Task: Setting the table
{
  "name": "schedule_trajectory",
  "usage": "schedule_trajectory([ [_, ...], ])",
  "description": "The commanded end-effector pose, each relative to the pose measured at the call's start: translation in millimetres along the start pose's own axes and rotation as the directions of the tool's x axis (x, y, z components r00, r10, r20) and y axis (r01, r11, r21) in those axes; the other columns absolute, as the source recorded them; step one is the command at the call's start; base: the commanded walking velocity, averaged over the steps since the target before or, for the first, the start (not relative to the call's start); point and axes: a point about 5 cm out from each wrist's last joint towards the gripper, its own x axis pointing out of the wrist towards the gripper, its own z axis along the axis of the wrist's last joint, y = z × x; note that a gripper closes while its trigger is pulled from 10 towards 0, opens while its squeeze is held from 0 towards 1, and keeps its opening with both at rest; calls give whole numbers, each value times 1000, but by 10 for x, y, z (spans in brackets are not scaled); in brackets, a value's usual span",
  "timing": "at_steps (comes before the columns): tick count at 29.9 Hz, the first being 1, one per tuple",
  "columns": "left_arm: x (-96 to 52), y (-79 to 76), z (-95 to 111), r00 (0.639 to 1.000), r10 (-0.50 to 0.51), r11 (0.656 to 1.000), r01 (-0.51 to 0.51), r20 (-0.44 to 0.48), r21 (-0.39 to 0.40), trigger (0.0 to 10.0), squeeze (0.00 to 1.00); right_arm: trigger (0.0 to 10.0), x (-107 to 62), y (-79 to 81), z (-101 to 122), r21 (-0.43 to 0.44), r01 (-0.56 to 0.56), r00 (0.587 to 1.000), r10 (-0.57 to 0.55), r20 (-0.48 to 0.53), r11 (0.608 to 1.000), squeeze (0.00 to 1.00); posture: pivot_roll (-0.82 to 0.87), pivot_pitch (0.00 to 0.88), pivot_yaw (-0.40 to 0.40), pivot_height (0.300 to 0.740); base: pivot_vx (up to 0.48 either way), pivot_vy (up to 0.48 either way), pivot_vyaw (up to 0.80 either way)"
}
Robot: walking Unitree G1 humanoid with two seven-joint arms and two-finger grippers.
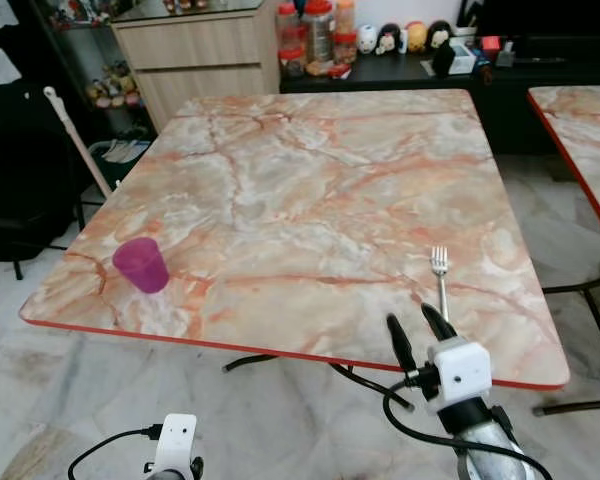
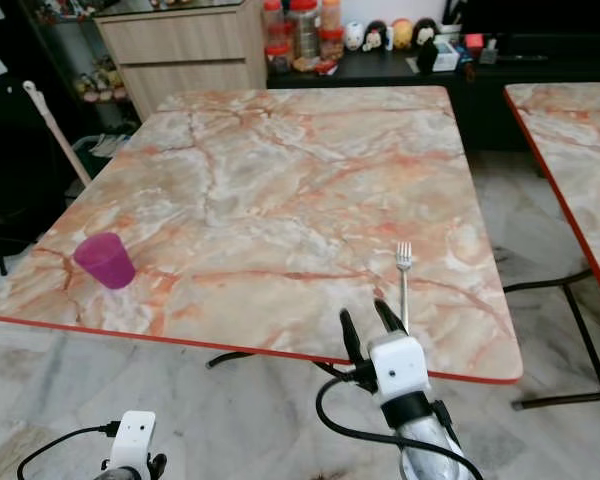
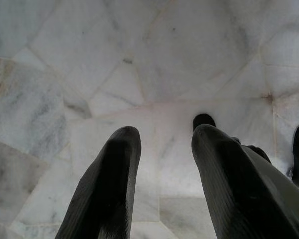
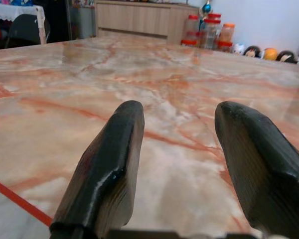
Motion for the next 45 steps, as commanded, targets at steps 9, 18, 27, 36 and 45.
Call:
schedule_trajectory([
  [9, -1, 25, -13, 1000, 9, 1000, -8, -14, 9, 10000, 0, 10000, 724, -461, 139, 68, 331, 943, -329, -44, 941, 0, -112, 14, 135, 740, 0, 0, 0],
  [18, 8, 5, 32, 1000, 5, 1000, -5, -6, -1, 10000, 0, 10000, 1113, -667, 50, 67, 406, 899, -385, -210, 911, 0, -94, 0, 133, 740, 0, 0, 0],
  [27, 10, 6, 39, 1000, 8, 1000, -8, -4, -7, 10000, 0, 10000, 1259, -595, -29, 106, 403, 887, -359, -291, 909, 1000, -79, 0, 130, 740, 0, 0, 0],
  [36, 6, 15, 19, 1000, 9, 1000, -10, -9, -6, 10000, 0, 10000, 1157, -578, -224, 82, 433, 851, -377, -366, 898, 0, -81, 0, 135, 740, 0, 0, 0],
  [45, 5, 11, 11, 1000, 4, 1000, -4, -13, -3, 10000, 0, 10000, 1076, -730, -313, 56, 501, 798, -436, -417, 864, 0, -80, 0, 135, 740, 0, 0, 0],
])
